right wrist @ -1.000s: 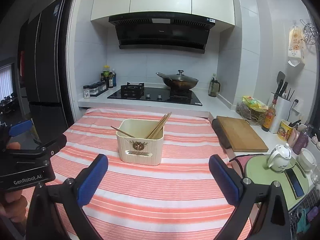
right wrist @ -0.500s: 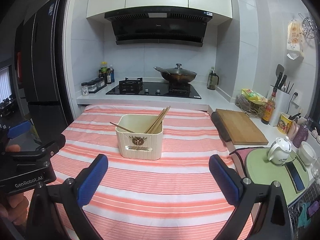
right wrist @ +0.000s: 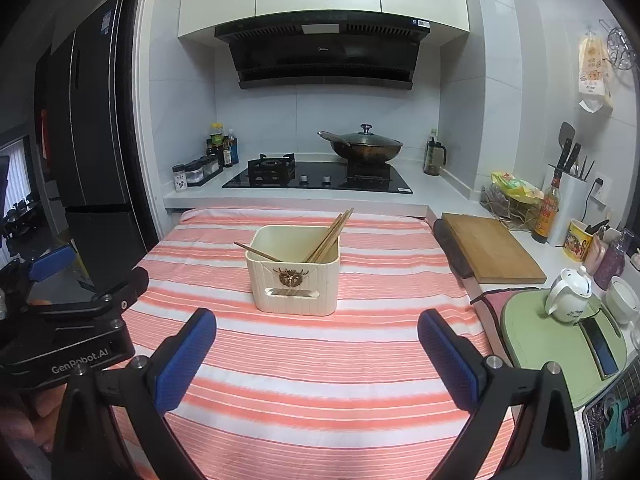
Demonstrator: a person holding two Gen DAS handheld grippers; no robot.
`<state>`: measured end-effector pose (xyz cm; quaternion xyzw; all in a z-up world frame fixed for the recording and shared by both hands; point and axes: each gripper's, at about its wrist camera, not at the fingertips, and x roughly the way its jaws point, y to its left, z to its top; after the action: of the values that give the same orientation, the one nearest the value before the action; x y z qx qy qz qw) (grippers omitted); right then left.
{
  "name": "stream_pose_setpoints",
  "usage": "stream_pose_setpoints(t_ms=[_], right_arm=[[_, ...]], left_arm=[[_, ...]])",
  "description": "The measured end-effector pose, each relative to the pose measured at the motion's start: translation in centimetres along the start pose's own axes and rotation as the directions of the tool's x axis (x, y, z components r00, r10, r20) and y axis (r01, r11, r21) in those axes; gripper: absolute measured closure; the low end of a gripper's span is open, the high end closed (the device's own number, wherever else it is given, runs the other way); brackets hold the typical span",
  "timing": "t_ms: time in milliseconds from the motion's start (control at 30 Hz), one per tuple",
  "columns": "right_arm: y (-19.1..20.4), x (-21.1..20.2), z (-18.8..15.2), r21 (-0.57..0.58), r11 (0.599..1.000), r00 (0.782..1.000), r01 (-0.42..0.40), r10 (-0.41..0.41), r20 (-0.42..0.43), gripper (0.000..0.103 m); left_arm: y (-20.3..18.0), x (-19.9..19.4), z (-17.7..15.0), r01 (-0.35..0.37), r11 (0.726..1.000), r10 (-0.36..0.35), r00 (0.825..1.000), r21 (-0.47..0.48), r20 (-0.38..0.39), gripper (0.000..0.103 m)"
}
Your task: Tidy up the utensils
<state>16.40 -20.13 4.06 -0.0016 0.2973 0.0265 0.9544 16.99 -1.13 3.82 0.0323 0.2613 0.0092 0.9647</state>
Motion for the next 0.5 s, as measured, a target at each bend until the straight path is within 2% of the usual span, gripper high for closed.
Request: stream_pose_setpoints(t_ms=[300,500], right_arm=[[-0.17,-0.07,-0.06,0.004,1.000,1.000,-0.019,0.019,0.003,0.000],[-0.42,0.23,-0.18,0.006,1.000,1.000,-0.004,0.004,0.001,0.000]], left_arm=[[-0.42,0.14,0.00,-0.001,1.000,0.001,1.000,0.005,0.000,0.000],[-0.62,0.44,0.00,0.002,1.000,-0.002,1.000,0.006,-0.011,0.000]])
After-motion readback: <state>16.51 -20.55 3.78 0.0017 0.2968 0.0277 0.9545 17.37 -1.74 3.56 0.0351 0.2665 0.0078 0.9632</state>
